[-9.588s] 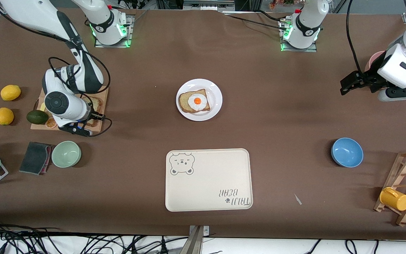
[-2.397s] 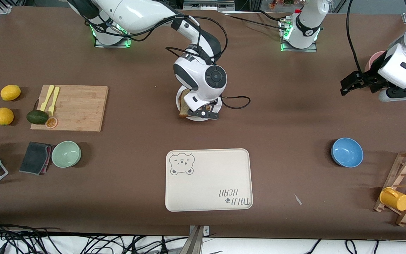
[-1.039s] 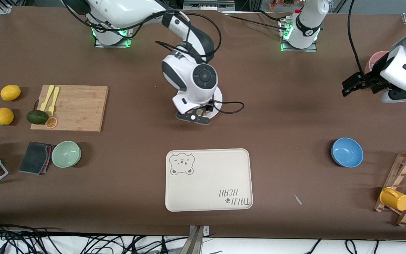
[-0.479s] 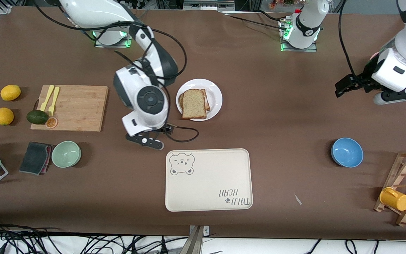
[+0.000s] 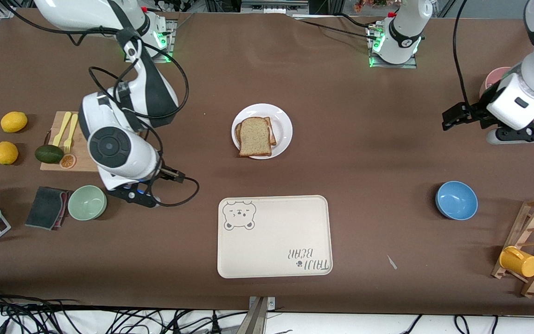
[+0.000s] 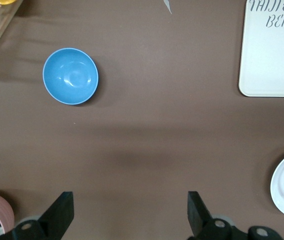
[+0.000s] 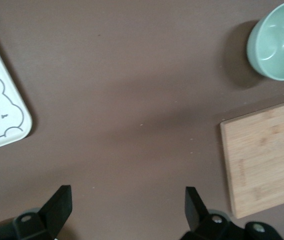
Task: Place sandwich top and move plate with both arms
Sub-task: 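Withdraw the right gripper to the cutting board while the left gripper moves, then reach the left gripper to the white plate rim, then close the left gripper on the plate rim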
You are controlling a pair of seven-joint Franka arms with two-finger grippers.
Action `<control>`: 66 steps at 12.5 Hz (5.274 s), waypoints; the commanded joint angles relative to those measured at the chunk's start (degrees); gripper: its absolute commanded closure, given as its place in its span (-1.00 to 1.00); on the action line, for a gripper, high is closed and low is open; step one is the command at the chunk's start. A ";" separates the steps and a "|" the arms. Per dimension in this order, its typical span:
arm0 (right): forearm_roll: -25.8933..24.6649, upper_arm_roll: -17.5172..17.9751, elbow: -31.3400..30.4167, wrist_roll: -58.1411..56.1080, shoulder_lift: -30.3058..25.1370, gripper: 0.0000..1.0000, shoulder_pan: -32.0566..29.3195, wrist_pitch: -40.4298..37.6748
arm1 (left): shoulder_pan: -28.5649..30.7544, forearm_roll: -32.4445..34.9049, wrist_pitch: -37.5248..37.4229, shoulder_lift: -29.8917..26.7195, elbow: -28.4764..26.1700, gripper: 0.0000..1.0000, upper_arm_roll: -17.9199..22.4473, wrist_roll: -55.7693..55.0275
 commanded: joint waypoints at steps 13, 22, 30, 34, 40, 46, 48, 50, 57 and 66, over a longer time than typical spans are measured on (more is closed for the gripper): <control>7.78 -4.24 -20.40 -27.57 -21.83 -1.00 -14.09 6.55 | 4.22 -15.61 14.75 0.54 -17.83 -1.00 -2.19 8.43; 5.93 1.03 -19.43 -32.90 -28.07 -1.00 -23.68 -1.81 | 3.08 -31.27 27.05 11.07 -20.47 -1.00 -13.60 7.56; 4.61 1.47 -17.49 -32.93 -27.73 -1.00 -23.25 -2.77 | 2.81 -60.50 42.35 19.87 -29.26 -0.95 -21.18 26.75; 4.17 1.65 -17.14 -32.67 -27.37 -1.00 -23.51 -4.36 | -4.90 -72.89 50.78 22.34 -30.84 -0.99 -21.18 39.52; 3.65 1.91 -17.14 -29.50 -27.37 -1.00 -23.25 -3.39 | -10.54 -93.96 57.38 25.49 -33.30 -1.00 -21.18 60.05; 2.68 2.17 -16.18 -29.41 -28.25 -1.00 -21.93 -2.16 | -12.47 -113.53 57.47 29.28 -33.84 -0.96 -21.27 82.00; 2.59 2.18 -16.35 -29.24 -28.25 -1.00 -21.93 -2.25 | -14.41 -116.60 57.47 29.37 -33.40 -0.95 -21.27 82.44; 0.75 2.00 -16.00 -30.73 -27.81 -1.00 -22.02 -2.69 | -15.55 -117.75 57.56 29.37 -33.31 -0.92 -21.18 82.53; 1.27 1.91 -15.74 -29.85 -27.72 -1.00 -22.10 -2.86 | -17.04 -120.38 57.56 29.37 -33.13 -0.10 -21.18 82.61; 1.36 2.00 -16.62 -30.82 -27.64 -1.00 -22.02 0.39 | -18.81 -130.94 57.47 33.58 -32.08 0.84 -20.83 96.05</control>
